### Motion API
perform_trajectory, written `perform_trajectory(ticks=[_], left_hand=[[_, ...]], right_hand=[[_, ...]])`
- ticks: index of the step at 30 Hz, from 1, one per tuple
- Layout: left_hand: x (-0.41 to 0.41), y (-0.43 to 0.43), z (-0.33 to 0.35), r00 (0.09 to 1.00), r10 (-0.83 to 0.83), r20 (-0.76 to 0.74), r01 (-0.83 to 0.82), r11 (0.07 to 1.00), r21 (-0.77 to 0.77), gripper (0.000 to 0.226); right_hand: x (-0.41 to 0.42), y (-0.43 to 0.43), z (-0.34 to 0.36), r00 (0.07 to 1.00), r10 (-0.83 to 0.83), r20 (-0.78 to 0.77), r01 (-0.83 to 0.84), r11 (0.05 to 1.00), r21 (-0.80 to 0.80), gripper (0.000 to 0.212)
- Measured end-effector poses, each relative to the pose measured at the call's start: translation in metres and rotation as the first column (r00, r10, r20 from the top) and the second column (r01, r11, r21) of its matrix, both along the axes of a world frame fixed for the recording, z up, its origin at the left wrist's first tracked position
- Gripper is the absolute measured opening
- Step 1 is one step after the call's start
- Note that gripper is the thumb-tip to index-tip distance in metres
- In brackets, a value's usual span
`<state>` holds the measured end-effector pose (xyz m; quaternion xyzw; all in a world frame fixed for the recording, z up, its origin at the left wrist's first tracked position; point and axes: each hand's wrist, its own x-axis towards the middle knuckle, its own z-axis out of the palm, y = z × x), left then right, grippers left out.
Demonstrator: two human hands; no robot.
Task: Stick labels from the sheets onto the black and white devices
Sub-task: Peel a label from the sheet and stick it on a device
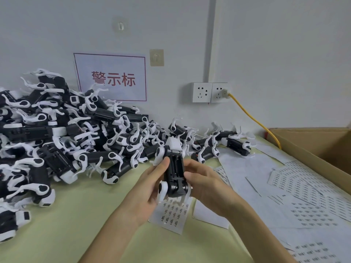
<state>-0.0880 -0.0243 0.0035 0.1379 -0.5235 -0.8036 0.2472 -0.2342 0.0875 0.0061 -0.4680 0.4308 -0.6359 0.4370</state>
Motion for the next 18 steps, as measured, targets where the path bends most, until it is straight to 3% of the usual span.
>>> perform_trajectory(ticks=[7,10,13,16,18], left_hand=[[-0.001,0.005,0.004,0.999,0.047,0.012,-0.046,0.995,-0.090,0.042],[-0.004,0.008,0.002,0.992,0.105,0.066,-0.092,0.979,-0.182,0.051],[-0.005,0.007,0.000,0.982,0.115,0.151,-0.084,0.976,-0.199,0.059],[-0.002,0.004,0.001,0.963,0.020,0.270,0.018,0.990,-0.136,0.058],[-0.003,0.004,-0.001,0.951,-0.033,0.308,0.066,0.993,-0.097,0.065]], right_hand=[[-0.003,-0.003,-0.004,1.000,0.010,-0.028,-0.011,1.000,-0.013,0.049],[-0.002,-0.003,-0.005,1.000,0.017,-0.005,-0.018,0.999,-0.028,0.045],[-0.003,-0.007,-0.010,0.984,-0.122,-0.127,0.119,0.992,-0.032,0.033],[0.000,-0.013,-0.018,0.869,-0.298,-0.395,0.283,0.954,-0.098,0.021],[-0.001,-0.017,-0.025,0.674,-0.455,-0.582,0.446,0.879,-0.171,0.027]])
